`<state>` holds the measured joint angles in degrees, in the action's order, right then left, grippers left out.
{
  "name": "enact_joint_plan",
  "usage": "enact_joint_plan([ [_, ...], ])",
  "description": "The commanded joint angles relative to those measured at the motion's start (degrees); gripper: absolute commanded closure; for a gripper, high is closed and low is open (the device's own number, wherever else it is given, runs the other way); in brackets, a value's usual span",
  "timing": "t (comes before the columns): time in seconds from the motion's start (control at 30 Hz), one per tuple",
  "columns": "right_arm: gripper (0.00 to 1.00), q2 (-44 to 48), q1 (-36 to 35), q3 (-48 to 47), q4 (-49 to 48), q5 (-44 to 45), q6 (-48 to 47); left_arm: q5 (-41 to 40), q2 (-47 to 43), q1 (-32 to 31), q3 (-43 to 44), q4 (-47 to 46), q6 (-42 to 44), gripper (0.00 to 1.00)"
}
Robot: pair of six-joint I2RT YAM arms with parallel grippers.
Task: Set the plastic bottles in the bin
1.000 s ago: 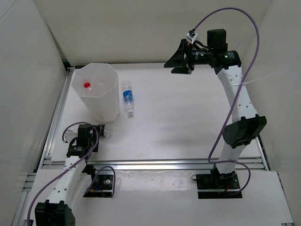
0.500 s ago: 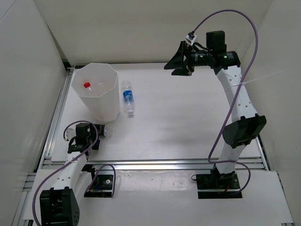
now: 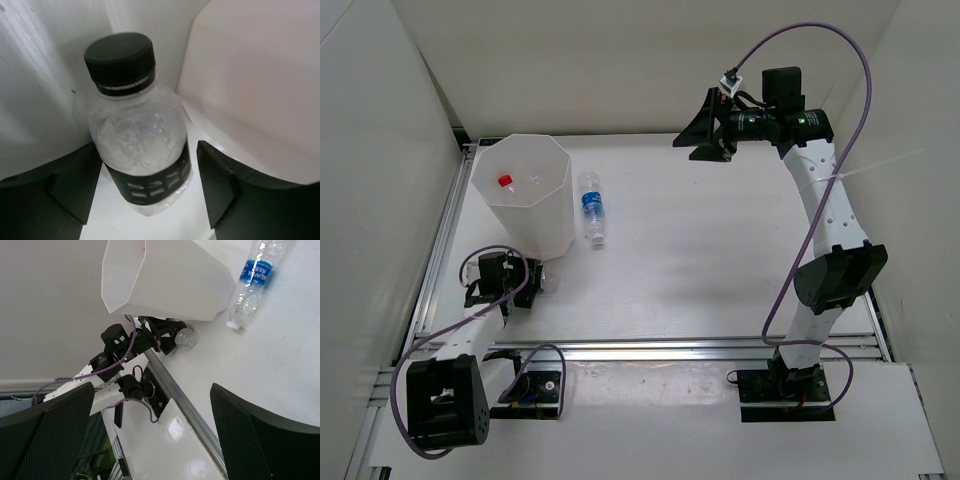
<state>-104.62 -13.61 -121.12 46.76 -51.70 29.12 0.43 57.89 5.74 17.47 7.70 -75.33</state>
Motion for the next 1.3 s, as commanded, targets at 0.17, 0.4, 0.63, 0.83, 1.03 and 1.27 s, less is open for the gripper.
enact_joint_plan([
  [0.17,0.00,0.82,0.51,0.80,-0.09,-0.24,-1.26,4.39,-1.62,2.17,0.37,1.44,4.14,0.44],
  [0.4,0.00,-0.41,0.51,-0.52,-0.09,-0.77,-0.65,12.93,-24.86,7.09,-0.44,8.62,3.71,0.59],
  [0.63,0.00,0.12,0.51,2.37,-0.09,-0.24,-0.65,2.65,-28.91,9.03,28.32,29.72,14.49,0.71],
  [0.83,0.00,0.64,0.51,2.91,-0.09,-0.77,-1.18,11.68,-13.97,9.03,50.79,27.63,21.80,0.71],
  [1.03,0.00,-1.55,0.51,2.91,-0.09,-2.00,-0.56,19.35,4.06,7.80,63.29,25.78,26.45,0.69],
  [1.27,0.00,-2.69,0.51,2.91,-0.62,-2.53,-0.03,26.01,13.57,3.67,70.50,25.78,29.63,0.43],
])
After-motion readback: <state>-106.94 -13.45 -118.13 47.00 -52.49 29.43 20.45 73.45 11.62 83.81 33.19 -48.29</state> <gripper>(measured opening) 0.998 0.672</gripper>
